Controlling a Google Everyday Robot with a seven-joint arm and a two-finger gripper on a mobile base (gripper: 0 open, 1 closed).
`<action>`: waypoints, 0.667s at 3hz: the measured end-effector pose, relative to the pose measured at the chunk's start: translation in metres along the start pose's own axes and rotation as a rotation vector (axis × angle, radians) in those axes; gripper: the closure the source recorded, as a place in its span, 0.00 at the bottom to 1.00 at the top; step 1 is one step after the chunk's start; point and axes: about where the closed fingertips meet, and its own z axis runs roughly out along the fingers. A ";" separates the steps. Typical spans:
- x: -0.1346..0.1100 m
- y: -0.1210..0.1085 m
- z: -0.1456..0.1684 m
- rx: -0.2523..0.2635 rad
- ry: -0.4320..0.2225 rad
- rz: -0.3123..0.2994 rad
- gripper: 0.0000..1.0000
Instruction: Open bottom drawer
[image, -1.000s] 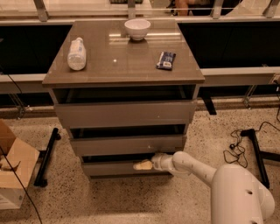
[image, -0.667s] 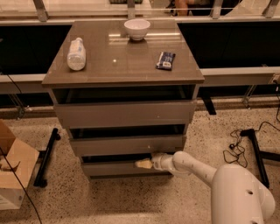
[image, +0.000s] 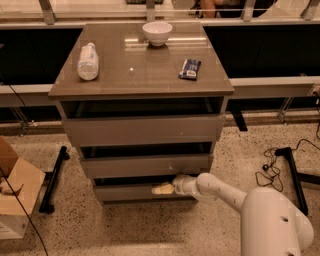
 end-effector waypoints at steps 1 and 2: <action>0.001 0.001 0.000 0.000 0.000 0.000 0.00; 0.001 0.001 0.000 0.000 0.000 0.000 0.00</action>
Offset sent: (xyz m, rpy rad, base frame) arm 0.0150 -0.0215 -0.1389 -0.3072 0.2041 -0.0698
